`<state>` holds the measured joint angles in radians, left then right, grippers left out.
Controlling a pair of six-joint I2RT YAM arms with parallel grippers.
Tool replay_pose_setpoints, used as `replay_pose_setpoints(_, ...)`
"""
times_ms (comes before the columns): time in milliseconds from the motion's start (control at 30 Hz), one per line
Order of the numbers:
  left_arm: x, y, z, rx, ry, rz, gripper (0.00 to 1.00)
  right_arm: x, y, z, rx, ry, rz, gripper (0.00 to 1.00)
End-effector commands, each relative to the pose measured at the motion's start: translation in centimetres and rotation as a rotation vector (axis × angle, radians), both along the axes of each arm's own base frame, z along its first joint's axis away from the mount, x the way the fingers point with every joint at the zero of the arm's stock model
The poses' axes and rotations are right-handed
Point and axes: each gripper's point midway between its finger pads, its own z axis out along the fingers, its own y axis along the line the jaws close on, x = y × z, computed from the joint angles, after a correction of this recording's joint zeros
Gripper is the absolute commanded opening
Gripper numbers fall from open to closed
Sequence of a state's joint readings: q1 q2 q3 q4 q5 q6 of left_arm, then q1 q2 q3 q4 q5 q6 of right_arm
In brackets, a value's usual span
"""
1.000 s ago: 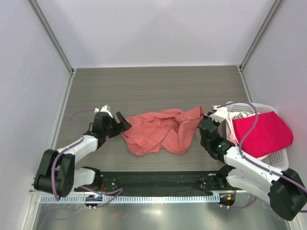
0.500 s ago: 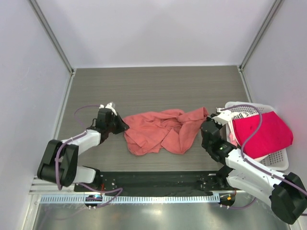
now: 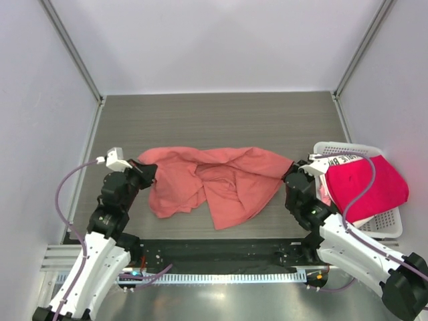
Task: Fold and stack the t-shirts
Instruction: Flatten the tshirt out
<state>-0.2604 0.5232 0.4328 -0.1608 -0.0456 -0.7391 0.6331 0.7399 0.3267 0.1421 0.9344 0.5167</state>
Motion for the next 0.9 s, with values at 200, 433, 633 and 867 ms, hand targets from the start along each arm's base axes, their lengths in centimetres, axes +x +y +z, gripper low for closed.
replay_pose_setpoints(200,2.0,4.6,1.8,0.075,0.140,0.291,0.00,0.4,0.3,1.0,0.037,-0.042,-0.005,0.01)
replay_pose_setpoints(433,8.1,4.5,-0.5,0.096,0.299,0.327,0.00,1.6,1.4,-0.5,-0.029,0.049,0.008,0.04)
replay_pose_setpoints(633,11.4,4.9,-1.4,0.089,0.382,0.301,0.27,2.2,1.7,-1.1,-0.055,0.088,-0.005,0.02)
replay_pose_setpoints(867,8.1,5.4,-3.3,0.100,0.471,0.314,0.93,1.7,0.1,-1.1,-0.031,0.068,-0.083,0.01)
